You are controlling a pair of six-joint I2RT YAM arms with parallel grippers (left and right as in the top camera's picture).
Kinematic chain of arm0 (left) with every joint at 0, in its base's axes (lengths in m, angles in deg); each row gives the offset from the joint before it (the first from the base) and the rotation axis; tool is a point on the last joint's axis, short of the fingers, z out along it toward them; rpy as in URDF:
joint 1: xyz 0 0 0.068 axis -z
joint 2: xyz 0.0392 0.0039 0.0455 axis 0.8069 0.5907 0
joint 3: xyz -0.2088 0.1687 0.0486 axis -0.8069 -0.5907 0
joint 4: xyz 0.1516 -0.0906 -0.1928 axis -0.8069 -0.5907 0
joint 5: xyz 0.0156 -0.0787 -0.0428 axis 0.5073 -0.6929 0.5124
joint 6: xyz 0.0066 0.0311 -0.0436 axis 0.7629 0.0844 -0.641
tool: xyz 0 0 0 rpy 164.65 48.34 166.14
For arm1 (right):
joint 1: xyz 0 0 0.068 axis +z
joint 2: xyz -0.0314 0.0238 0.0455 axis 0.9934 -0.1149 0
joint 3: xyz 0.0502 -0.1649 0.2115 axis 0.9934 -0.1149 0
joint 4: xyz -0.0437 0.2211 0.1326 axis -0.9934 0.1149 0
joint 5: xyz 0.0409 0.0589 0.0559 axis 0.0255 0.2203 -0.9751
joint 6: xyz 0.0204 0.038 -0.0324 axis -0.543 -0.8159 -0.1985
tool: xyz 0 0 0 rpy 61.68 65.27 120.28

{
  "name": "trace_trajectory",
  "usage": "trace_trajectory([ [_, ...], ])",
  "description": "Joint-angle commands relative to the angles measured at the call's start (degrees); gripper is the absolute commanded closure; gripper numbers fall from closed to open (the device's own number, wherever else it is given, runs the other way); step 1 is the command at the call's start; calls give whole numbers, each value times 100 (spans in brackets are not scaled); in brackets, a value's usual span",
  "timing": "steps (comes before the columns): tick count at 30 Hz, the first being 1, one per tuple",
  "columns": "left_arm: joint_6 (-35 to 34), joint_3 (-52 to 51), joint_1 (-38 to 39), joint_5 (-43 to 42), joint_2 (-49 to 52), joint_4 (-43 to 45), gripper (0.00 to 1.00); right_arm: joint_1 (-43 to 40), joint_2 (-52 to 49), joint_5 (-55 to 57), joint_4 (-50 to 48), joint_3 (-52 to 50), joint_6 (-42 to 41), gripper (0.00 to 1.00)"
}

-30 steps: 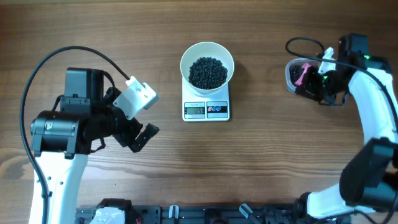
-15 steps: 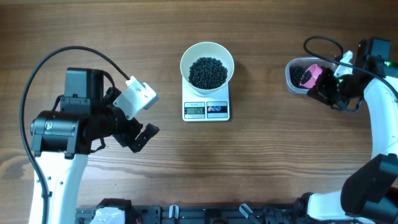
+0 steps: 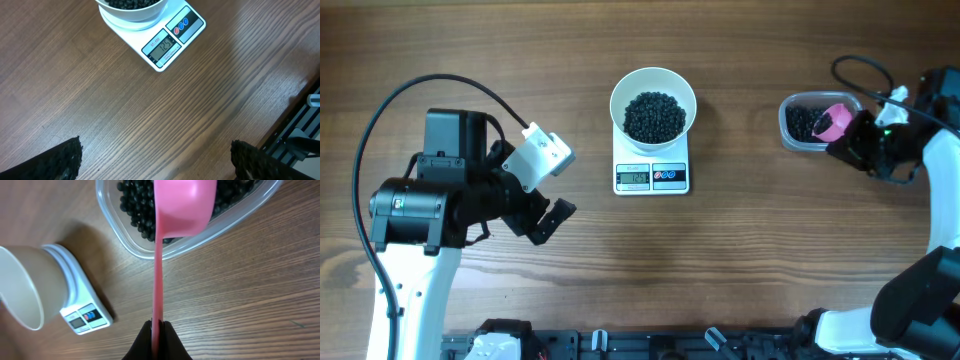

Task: Scoop item into bowl and weigh 150g on scale
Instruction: 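Dip the scoop into the black beans in the tub with the right gripper, then lift the filled scoop and carry it left over the white bowl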

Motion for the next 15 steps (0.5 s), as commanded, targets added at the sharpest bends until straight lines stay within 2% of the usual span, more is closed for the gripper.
trace_trajectory([
  [1, -15, 33, -46, -131, -50, 0, 0, -227, -17, -885, -11, -11, 297, 96],
  [15, -15, 33, -46, -131, -50, 0, 0, -367, -11, -2918, -33, -11, 584, 96],
])
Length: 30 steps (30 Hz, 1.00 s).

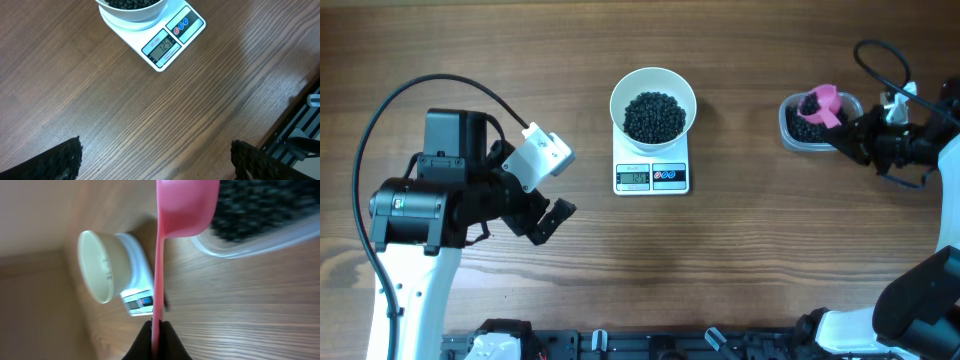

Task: Scoop item into bowl and weigh 150g on scale
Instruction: 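Lift the filled scoop and carry it left over the white bowl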

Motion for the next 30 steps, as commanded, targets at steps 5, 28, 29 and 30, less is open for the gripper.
trace_trajectory([
  [5, -15, 33, -46, -131, -50, 0, 0, 299, 42, -1327, -210, -11, 153, 96],
  [28, -13, 33, -46, -131, -50, 0, 0, 3729, 144, 334, -2879, -4, -651, 96],
  [29, -15, 33, -46, -131, -50, 0, 0, 3834, 144, 579, -2872, -7, -557, 96],
  [30, -15, 33, -46, -131, -50, 0, 0, 3960, 144, 946, -2863, -4, -431, 96],
])
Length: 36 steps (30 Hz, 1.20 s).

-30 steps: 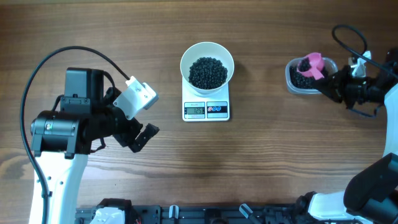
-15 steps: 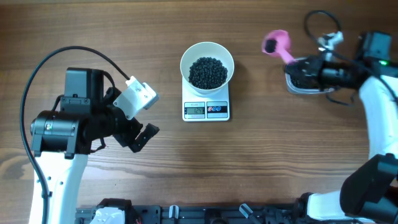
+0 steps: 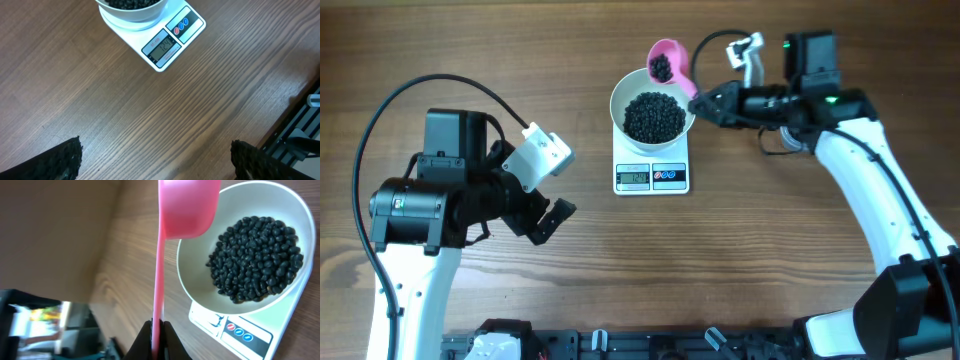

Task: Scoop item into bowl and weigh 150g on scale
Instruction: 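Lift the filled scoop and carry it left over the white bowl, then tilt the scoop with the right gripper to pour beans into the bowl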

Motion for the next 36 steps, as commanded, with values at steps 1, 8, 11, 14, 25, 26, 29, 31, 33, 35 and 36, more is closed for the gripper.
trace_trajectory([
  [1, -15, 33, -46, -131, -50, -2, 0, 367, 136, 1397, -15, 9, 452, 96],
  [8, -15, 33, -46, -131, -50, -2, 0, 800, 136, 2846, -7, 9, 1178, 96],
  [11, -15, 33, -46, -131, -50, -2, 0, 876, 136, 3222, -11, 9, 1604, 96],
  [14, -15, 33, -46, -131, -50, -2, 0, 922, 136, 3335, -13, 9, 1893, 96],
  [25, -15, 33, -46, -131, -50, -2, 0, 1023, 127, 3829, -9, 9, 2393, 96],
  [26, -15, 33, -46, -131, -50, -2, 0, 1047, 125, 3891, -9, 9, 2446, 96],
  [29, -15, 33, -46, -131, -50, -2, 0, 1139, 125, 3947, -11, 9, 2723, 96],
  [31, -15, 33, -46, -131, -50, -2, 0, 1193, 125, 3982, -9, 9, 2800, 96],
  [33, -15, 33, -46, -131, -50, -2, 0, 1207, 125, 3985, -9, 9, 2791, 96],
  [35, -15, 33, -46, -131, -50, -4, 0, 1204, 125, 3987, -7, 9, 2789, 96],
  [36, -15, 33, -46, -131, -50, -2, 0, 1204, 125, 3987, -9, 9, 2789, 96],
])
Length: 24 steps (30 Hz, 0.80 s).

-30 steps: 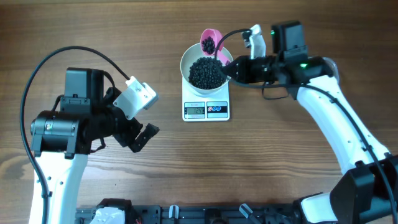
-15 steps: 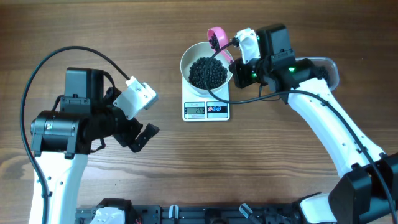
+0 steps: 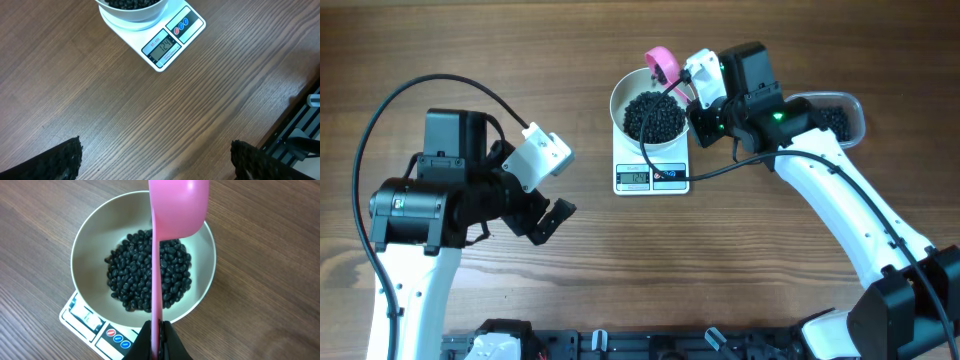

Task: Scoop item into bowl and weigh 150g on scale
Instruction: 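Tilt the scoop with the right gripper to pour beans into the bowl, then move the empty scoop right back over the bean tub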

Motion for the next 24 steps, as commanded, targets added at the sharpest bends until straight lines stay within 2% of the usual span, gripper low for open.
trace_trajectory([
  [1, -15, 33, -46, -131, -50, 0, 0, 11, 125, 151, -17, 9, 151, 96],
  [8, -15, 33, -46, -131, -50, 0, 0, 11, 125, 175, -22, 9, 160, 96],
  [15, -15, 33, -46, -131, -50, 0, 0, 13, 127, 732, -24, 9, 166, 96],
  [24, -13, 33, -46, -131, -50, 0, 0, 111, 127, 737, -22, 9, 299, 96],
])
